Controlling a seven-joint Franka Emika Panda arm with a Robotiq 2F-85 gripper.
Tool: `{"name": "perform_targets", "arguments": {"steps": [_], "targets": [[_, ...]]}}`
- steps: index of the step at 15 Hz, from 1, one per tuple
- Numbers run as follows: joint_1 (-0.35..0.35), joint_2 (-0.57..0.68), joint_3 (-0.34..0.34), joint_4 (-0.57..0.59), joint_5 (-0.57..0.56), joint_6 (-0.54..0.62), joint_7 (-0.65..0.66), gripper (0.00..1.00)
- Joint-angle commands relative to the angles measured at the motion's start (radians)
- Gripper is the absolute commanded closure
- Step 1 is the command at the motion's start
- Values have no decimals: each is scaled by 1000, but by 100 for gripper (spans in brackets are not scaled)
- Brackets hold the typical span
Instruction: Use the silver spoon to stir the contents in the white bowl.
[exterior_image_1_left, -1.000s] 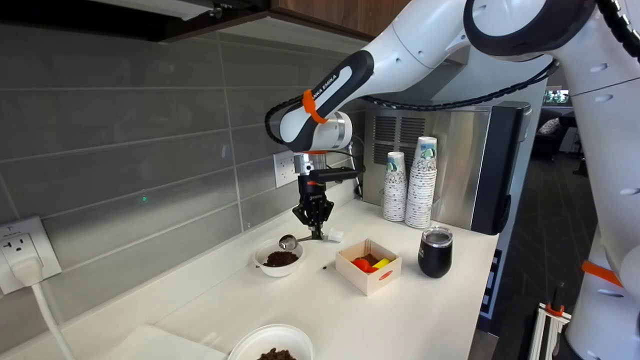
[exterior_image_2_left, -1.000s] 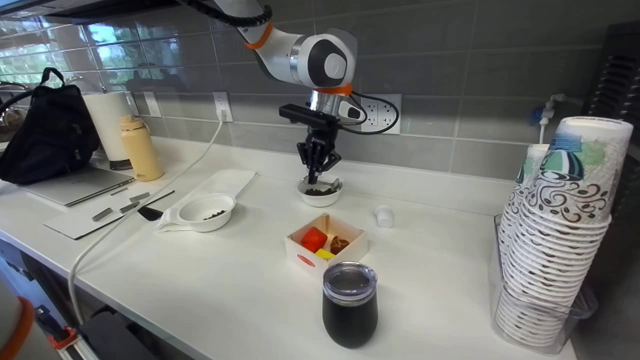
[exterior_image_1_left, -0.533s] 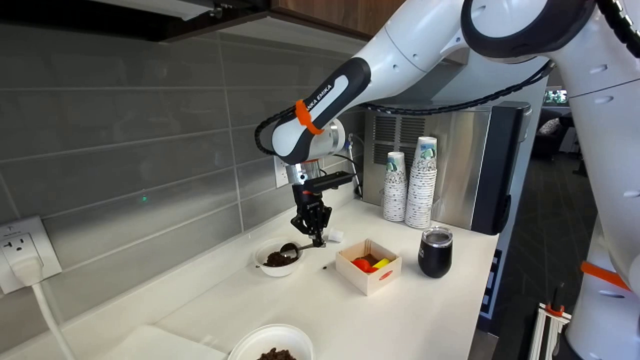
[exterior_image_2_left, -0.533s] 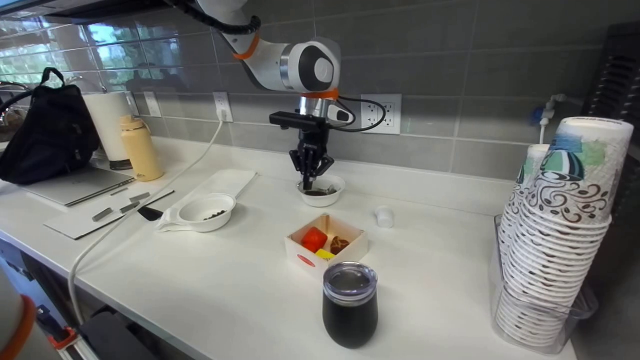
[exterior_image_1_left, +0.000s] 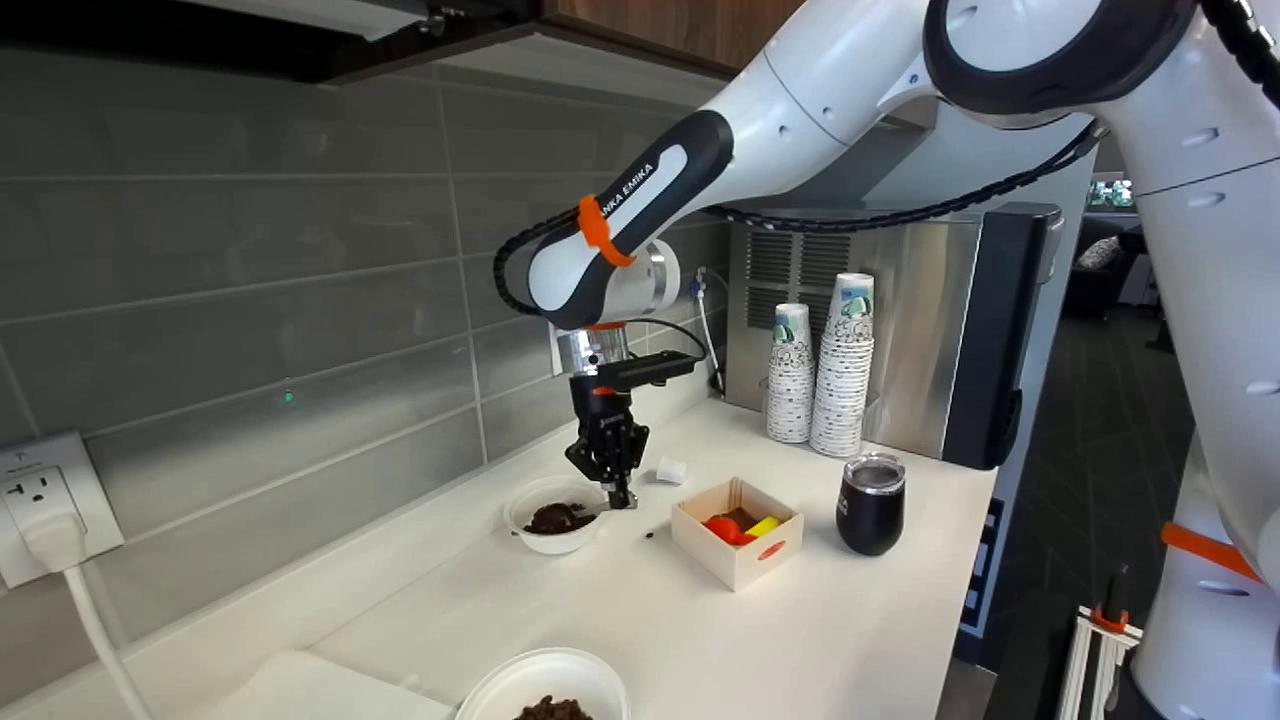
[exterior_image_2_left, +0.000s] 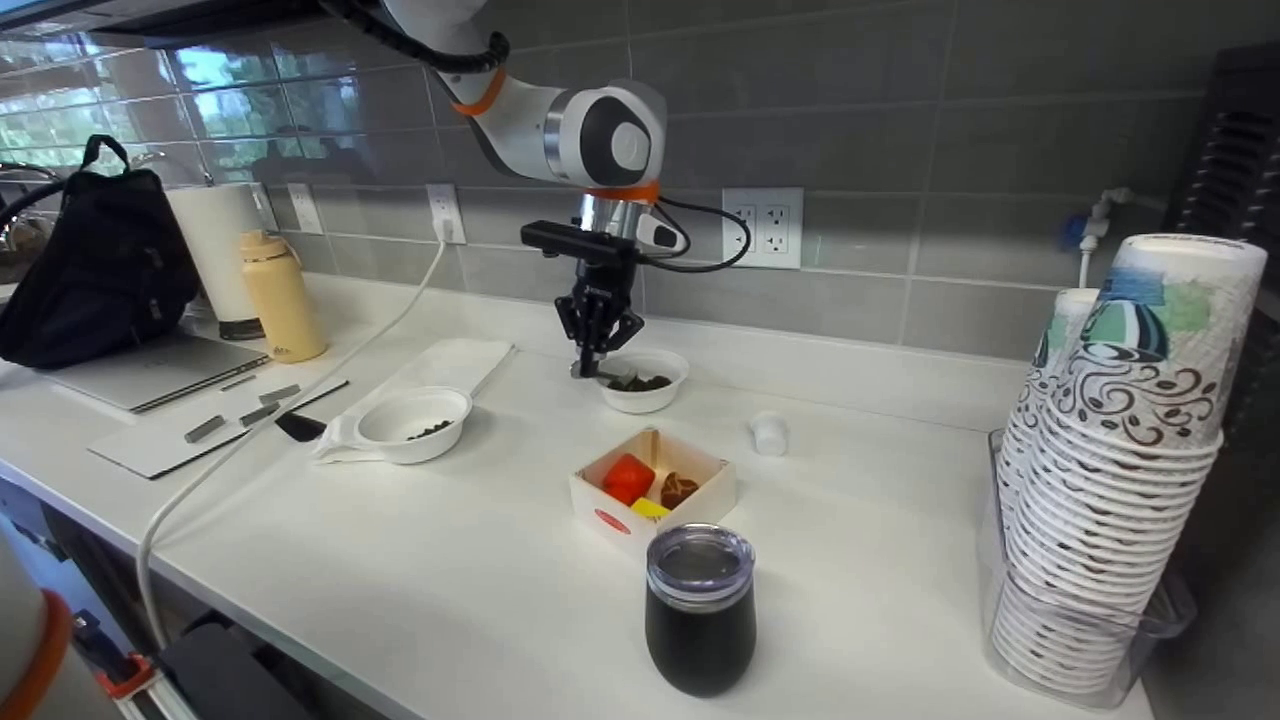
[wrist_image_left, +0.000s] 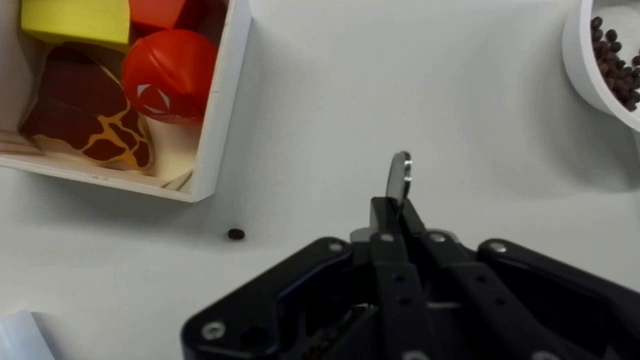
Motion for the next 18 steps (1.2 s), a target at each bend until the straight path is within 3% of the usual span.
{"name": "perform_targets", "arguments": {"steps": [1,12,18], "targets": [[-23,-16,17,-18,58,19,-59,99],[42,-1,-57,-37,-244,118,139,99],[14,9,-5,-13,-152,11,42,99]]}}
